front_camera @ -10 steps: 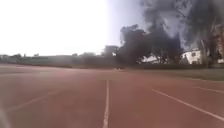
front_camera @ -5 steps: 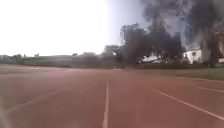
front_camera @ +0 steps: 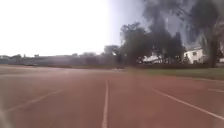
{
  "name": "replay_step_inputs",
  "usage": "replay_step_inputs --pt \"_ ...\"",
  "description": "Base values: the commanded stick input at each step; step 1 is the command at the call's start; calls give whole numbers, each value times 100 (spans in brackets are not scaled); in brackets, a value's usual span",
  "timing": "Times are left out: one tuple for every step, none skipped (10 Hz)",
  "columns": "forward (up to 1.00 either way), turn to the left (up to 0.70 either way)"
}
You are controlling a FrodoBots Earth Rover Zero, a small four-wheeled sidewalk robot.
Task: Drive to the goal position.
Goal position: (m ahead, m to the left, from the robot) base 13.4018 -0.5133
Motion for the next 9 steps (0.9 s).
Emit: replay_step_inputs --pt "70 0" --pt "70 0" --pt "70 0" --pt "70 0" --pt "70 0" --pt "70 0" --pt "70 0" --pt "70 0" --pt "70 0"
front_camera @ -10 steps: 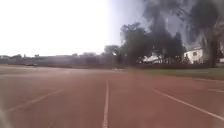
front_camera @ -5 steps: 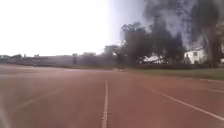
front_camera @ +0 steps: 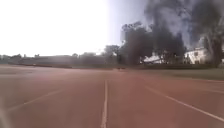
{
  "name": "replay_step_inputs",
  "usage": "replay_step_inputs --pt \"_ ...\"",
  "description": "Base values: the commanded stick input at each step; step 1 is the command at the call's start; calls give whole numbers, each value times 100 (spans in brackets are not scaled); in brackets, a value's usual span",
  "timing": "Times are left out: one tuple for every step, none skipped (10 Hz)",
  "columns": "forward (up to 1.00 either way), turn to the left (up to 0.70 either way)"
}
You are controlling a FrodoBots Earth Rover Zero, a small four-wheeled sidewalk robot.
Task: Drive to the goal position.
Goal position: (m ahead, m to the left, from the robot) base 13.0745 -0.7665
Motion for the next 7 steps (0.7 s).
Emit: replay_step_inputs --pt "70 0" --pt "70 0" --pt "70 0" --pt "70 0" --pt "70 0" --pt "70 0" --pt "70 0"
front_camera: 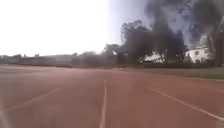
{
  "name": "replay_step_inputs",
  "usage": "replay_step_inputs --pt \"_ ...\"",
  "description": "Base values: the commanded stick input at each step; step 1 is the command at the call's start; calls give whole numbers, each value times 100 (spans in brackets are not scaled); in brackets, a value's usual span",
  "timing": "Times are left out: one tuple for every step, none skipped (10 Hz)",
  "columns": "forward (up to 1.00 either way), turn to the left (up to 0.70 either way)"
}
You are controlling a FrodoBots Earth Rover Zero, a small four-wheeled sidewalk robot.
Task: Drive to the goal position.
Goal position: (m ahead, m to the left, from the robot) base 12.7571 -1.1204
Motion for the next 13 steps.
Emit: replay_step_inputs --pt "70 0" --pt "70 0" --pt "70 0" --pt "70 0" --pt "70 0" --pt "70 0" --pt "70 0" --pt "70 0" --pt "70 0" --pt "70 7" --pt "70 15" --pt "70 23" --pt "70 30"
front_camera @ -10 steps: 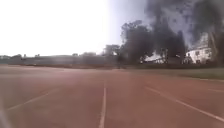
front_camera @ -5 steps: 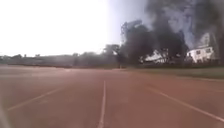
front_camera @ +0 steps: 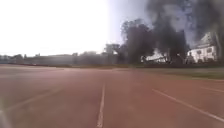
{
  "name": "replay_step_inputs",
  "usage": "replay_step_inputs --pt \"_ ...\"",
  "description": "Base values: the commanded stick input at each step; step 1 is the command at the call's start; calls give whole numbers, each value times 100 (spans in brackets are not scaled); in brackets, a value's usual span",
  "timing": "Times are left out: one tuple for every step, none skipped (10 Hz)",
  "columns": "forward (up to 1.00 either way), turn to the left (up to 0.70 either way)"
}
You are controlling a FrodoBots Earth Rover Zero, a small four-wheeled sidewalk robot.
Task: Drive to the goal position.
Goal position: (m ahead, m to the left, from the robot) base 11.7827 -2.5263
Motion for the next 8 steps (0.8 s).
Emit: replay_step_inputs --pt "70 35" --pt "70 35" --pt "70 35" --pt "70 21" --pt "70 6" --pt "70 0" --pt "70 0" --pt "70 0"
